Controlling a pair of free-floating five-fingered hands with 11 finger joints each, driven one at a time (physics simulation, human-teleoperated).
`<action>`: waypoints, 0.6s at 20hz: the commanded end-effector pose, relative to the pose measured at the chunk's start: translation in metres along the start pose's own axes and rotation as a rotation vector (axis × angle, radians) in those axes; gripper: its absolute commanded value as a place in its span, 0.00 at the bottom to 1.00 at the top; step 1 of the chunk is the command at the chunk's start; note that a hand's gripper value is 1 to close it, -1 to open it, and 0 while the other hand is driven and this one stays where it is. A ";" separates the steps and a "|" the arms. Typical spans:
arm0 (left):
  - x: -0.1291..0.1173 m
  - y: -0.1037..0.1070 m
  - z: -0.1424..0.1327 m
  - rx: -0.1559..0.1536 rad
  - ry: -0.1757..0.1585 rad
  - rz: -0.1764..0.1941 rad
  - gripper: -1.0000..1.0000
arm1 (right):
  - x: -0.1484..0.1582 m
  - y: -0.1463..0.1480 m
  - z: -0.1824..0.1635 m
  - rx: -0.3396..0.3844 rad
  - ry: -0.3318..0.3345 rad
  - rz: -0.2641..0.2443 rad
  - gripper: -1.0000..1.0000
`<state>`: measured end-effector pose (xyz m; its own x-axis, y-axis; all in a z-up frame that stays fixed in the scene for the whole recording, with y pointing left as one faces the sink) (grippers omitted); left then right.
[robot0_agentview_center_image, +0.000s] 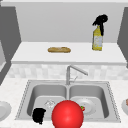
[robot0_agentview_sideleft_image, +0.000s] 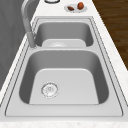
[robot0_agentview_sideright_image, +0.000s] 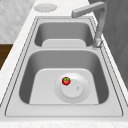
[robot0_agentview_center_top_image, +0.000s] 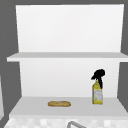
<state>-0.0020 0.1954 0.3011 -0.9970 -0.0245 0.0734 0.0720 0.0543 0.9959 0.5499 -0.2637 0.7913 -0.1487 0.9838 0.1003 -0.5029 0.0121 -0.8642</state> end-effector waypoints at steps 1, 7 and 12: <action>0.000 0.000 0.000 0.000 0.000 0.000 0.50 | -0.004 0.003 0.013 0.006 -0.017 0.029 0.00; 0.000 0.000 0.000 0.000 0.000 0.000 0.50 | -0.004 0.001 0.040 0.004 -0.010 0.027 0.00; 0.000 0.000 0.000 0.000 0.000 0.000 0.50 | -0.003 0.000 0.066 0.004 -0.007 0.032 0.00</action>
<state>-0.0020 0.1954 0.3011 -0.9970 -0.0245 0.0734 0.0720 0.0543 0.9959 0.5061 -0.2771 0.8158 -0.1494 0.9844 0.0929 -0.5027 0.0052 -0.8644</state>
